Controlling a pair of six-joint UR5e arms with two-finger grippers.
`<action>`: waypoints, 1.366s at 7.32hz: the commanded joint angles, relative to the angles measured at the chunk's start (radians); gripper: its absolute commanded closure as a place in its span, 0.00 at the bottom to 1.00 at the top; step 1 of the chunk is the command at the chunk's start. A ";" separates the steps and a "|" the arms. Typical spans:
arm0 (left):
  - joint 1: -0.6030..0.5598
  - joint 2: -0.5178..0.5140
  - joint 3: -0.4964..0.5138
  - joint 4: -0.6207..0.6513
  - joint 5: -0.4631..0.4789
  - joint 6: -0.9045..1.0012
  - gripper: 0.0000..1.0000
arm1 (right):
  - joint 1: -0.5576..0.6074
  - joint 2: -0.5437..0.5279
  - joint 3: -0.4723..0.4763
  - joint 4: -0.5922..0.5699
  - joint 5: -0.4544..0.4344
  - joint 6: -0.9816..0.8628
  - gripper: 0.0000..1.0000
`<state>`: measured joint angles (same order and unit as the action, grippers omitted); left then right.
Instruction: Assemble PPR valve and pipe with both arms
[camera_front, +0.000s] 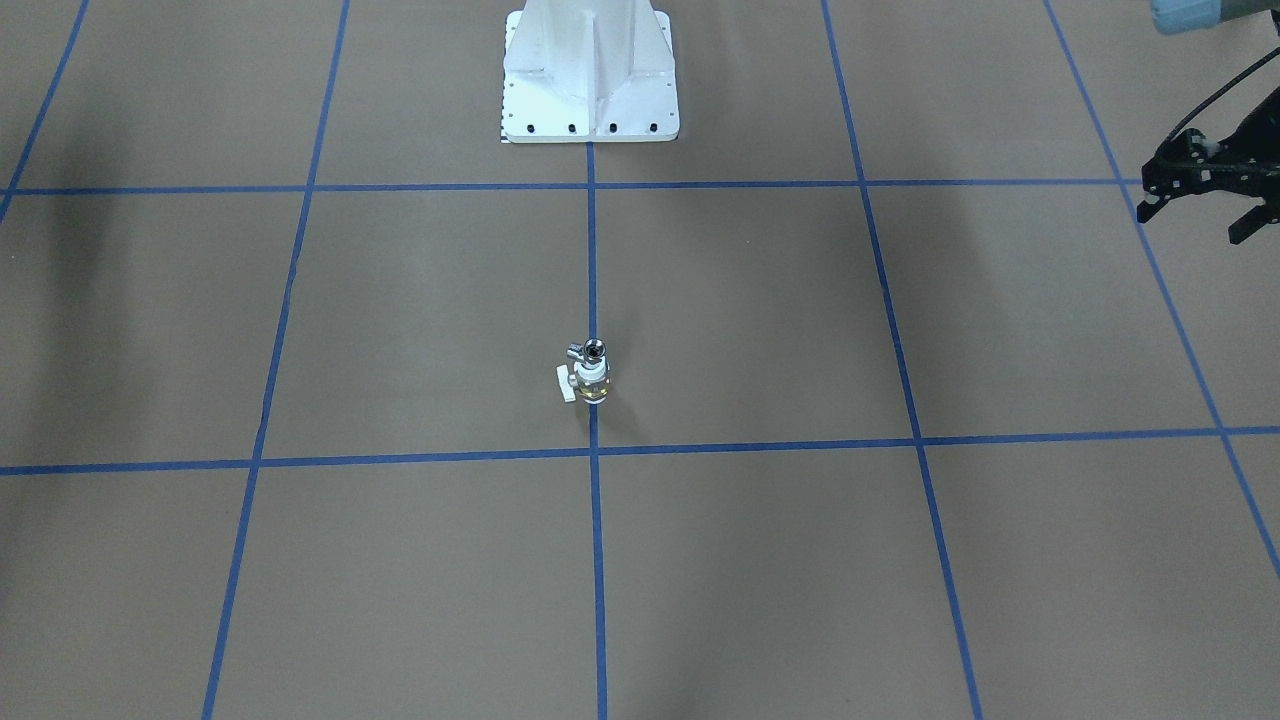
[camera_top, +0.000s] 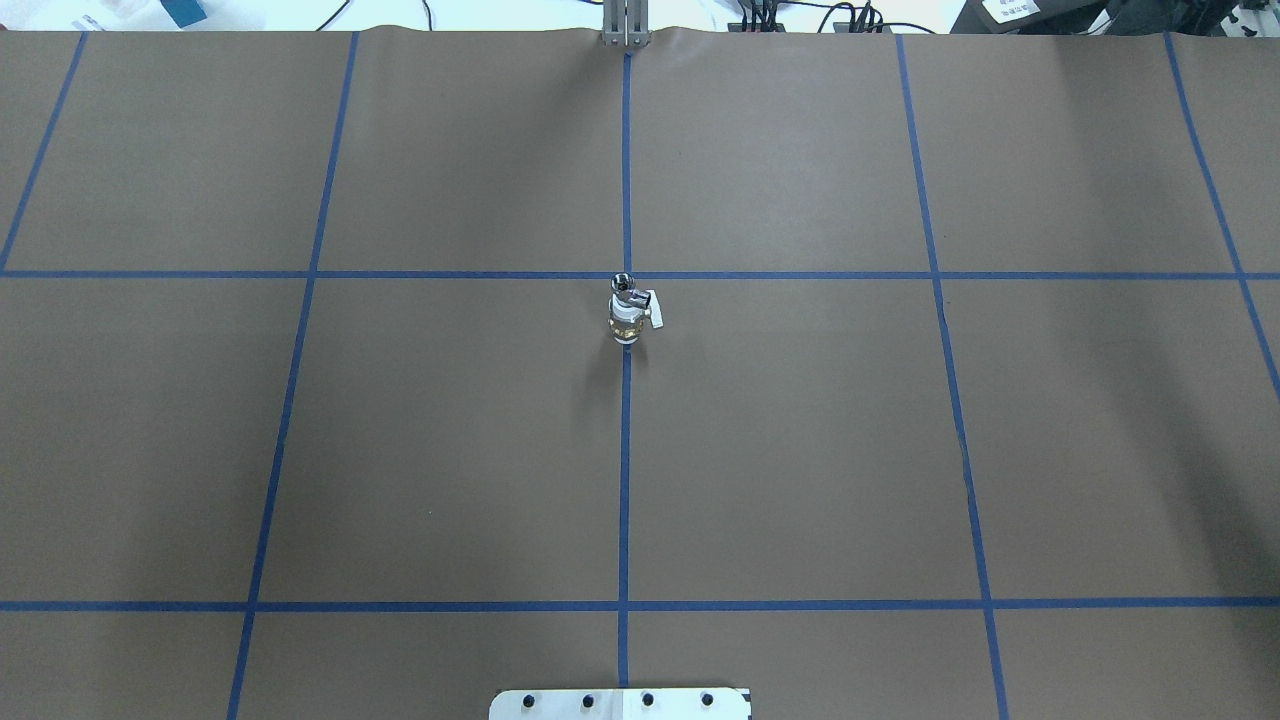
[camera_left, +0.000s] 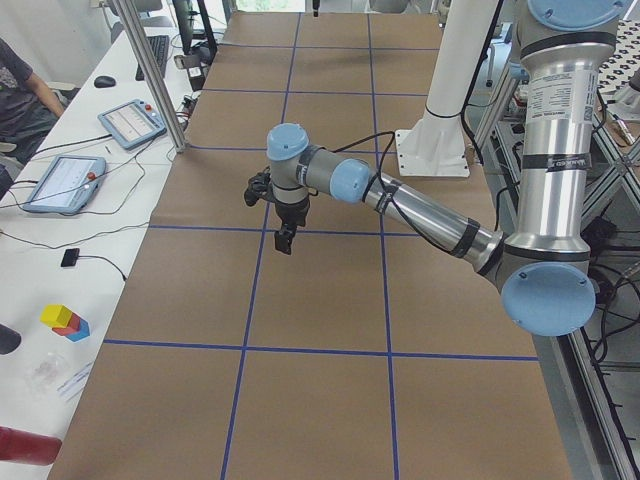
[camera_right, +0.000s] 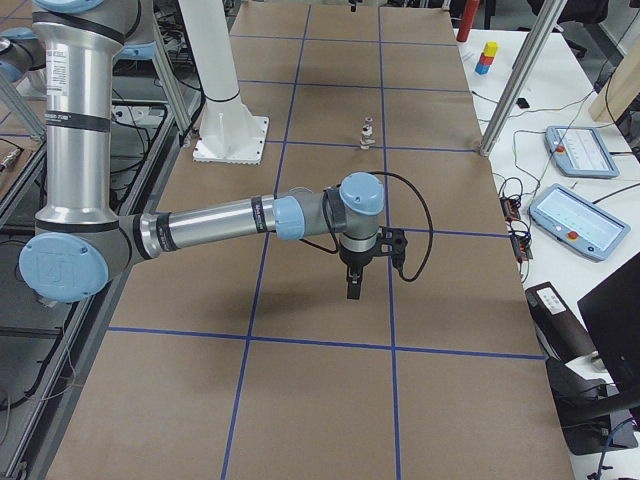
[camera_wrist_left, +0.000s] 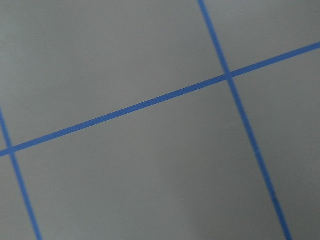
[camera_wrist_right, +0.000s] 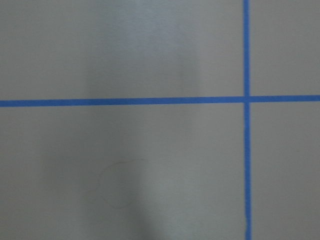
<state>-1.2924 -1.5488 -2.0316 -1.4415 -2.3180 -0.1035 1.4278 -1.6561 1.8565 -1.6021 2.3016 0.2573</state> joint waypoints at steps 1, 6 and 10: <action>-0.072 0.032 0.043 -0.002 -0.038 0.019 0.00 | 0.026 -0.022 -0.017 0.001 0.013 -0.118 0.00; -0.165 0.041 0.166 -0.109 -0.037 0.127 0.00 | 0.033 -0.028 0.027 0.002 0.081 -0.115 0.00; -0.165 0.044 0.172 -0.080 -0.081 0.120 0.00 | 0.031 -0.036 0.024 0.002 -0.008 -0.104 0.00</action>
<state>-1.4570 -1.5049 -1.8619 -1.5243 -2.3911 0.0169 1.4601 -1.6935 1.8791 -1.5999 2.3348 0.1529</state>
